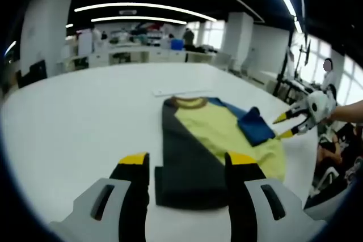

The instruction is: Fold the garment on the visible template until the final outline fits inside the template.

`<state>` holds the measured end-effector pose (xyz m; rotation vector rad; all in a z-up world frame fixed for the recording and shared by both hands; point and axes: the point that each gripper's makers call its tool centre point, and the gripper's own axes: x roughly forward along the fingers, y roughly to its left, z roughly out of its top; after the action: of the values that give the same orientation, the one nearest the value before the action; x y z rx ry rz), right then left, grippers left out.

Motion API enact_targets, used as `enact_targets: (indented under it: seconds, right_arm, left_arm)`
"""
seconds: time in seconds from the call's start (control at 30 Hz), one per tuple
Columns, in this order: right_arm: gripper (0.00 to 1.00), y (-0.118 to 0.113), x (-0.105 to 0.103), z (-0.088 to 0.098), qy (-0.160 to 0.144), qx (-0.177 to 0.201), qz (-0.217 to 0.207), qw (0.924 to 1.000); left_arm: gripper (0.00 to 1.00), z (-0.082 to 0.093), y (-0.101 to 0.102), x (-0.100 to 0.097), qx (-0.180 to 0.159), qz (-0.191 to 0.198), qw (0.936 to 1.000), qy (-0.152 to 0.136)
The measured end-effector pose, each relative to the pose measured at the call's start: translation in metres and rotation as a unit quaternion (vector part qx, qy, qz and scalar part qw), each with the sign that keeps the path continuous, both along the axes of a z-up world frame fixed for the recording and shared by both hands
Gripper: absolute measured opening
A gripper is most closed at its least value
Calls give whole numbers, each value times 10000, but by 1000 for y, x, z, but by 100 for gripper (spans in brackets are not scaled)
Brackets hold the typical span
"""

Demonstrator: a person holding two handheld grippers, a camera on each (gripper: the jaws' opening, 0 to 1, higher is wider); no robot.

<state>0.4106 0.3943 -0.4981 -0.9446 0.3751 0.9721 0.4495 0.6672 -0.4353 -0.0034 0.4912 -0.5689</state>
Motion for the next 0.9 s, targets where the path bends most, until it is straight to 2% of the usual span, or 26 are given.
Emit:
enact_targets:
  seconds: [0.07, 0.13, 0.33, 0.53, 0.67, 0.73, 0.77, 0.9]
  right_arm:
    - [21, 2, -2, -3, -10, -68, 84, 9999]
    - [20, 0, 0, -5, -257, -430, 273, 9984]
    - [12, 5, 1, -12, -484, -698, 478, 9952]
    - [0, 10, 6, -7, -548, -624, 480, 9954]
    - [0, 9, 10, -2, -553, -539, 356, 9964]
    - [0, 8, 11, 3, -585, -505, 316, 9965]
    - [0, 7, 14, 10, -593, -343, 142, 9976]
    - [0, -1, 24, 33, -718, -138, -172, 9972]
  left_arm:
    - [50, 0, 0, 0, -6, 7, 10000, 1]
    - [50, 0, 0, 0, -31, 20, 10000, 16]
    - [50, -1, 1, -1, -42, 31, 10000, 24]
    - [50, -2, 2, -3, -48, 48, 10000, 43]
    - [50, -3, 3, -3, -56, 59, 10000, 49]
    - [50, -2, 4, -3, -65, 66, 9999, 46]
    - [50, -2, 4, -3, -68, 69, 9999, 43]
    - [50, -1, 4, -2, -75, 73, 9999, 31]
